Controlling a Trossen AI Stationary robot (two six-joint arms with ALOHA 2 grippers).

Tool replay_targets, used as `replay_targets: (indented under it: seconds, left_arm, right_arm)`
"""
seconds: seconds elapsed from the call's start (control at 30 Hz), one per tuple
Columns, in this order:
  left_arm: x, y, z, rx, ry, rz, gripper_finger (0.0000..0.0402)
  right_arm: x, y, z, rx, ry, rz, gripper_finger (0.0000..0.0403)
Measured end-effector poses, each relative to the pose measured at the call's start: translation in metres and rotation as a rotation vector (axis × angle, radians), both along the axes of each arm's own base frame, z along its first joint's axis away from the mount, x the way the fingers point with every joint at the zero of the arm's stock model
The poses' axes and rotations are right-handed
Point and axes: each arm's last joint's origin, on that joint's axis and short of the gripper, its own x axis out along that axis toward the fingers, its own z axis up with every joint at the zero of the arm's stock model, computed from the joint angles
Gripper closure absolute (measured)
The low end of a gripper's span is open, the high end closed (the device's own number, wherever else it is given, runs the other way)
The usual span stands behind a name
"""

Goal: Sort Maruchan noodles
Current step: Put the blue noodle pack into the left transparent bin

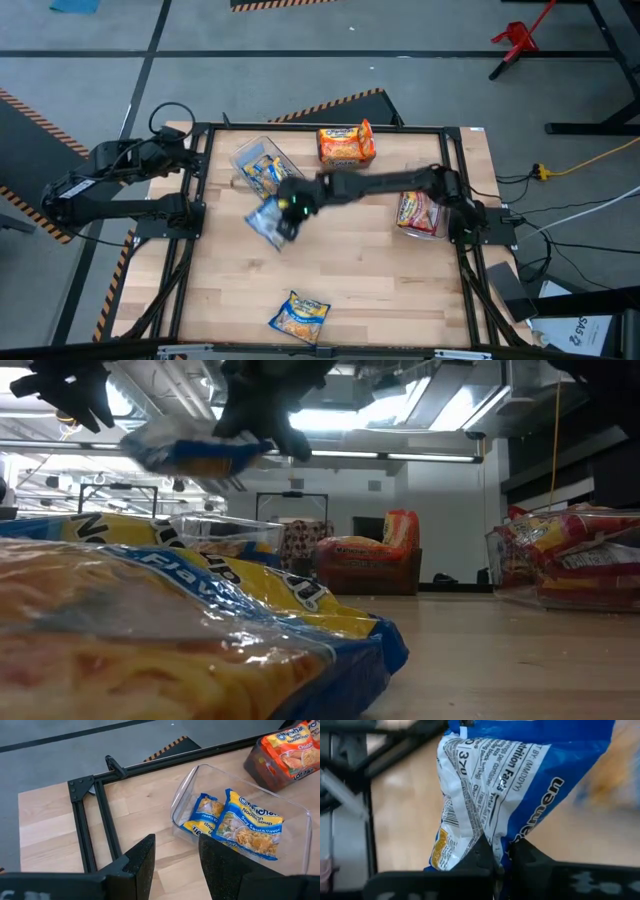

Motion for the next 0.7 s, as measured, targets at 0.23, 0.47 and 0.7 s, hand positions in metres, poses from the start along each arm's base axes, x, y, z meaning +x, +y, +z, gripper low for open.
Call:
replay_targets:
  seconds: [0.23, 0.47, 0.7]
  left_arm:
    - [-0.007, -0.002, 0.001, 0.009, -0.029, 0.001, 0.0256]
    - [-0.009, -0.003, 0.001, 0.022, -0.031, 0.01, 0.0256]
    - [-0.009, -0.002, 0.001, 0.033, -0.028, 0.022, 0.0256]
  right_arm:
    - [-0.003, -0.087, 0.038, -0.086, -0.101, -0.111, 0.0399]
    - [-0.006, -0.139, 0.011, -0.017, -0.066, -0.126, 0.0398]
    - [0.008, -0.144, -0.034, 0.049, -0.009, -0.089, 0.0387]
